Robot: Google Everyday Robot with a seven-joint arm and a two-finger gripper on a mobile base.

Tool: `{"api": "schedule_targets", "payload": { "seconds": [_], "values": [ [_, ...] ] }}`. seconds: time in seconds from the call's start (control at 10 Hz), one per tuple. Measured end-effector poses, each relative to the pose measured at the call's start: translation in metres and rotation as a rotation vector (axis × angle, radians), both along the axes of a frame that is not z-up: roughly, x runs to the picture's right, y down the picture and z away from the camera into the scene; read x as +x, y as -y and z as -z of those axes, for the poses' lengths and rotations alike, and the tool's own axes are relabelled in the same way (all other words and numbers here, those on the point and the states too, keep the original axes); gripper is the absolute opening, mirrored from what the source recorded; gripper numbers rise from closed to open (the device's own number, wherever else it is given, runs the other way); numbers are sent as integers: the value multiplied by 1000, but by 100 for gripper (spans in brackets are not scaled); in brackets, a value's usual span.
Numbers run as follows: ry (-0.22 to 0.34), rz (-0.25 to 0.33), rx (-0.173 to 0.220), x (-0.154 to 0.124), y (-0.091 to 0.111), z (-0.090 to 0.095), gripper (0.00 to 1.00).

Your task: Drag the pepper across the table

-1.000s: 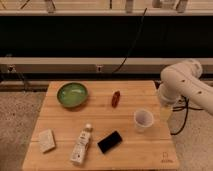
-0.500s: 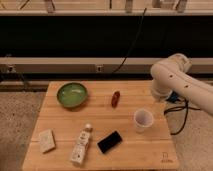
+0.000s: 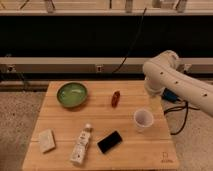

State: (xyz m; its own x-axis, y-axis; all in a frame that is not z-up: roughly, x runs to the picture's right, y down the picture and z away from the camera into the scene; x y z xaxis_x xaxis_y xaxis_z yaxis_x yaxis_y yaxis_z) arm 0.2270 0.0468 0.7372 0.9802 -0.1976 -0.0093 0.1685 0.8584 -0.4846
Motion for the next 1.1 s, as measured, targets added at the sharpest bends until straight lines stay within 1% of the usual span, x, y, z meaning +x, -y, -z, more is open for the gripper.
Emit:
{"api": "schedule_targets", "payload": {
  "seconds": [0.1, 0.3, 0.5, 0.7, 0.8, 1.1],
  "values": [
    [12, 18, 4, -10, 3, -4, 80],
    [25, 45, 7, -16, 6, -9, 80],
    [40, 72, 5, -18, 4, -13, 80],
    [77, 129, 4, -37, 4, -19, 80],
    [81, 136, 3, -39, 4, -20, 80],
    [115, 188, 0, -44, 0, -28, 80]
  ]
}}
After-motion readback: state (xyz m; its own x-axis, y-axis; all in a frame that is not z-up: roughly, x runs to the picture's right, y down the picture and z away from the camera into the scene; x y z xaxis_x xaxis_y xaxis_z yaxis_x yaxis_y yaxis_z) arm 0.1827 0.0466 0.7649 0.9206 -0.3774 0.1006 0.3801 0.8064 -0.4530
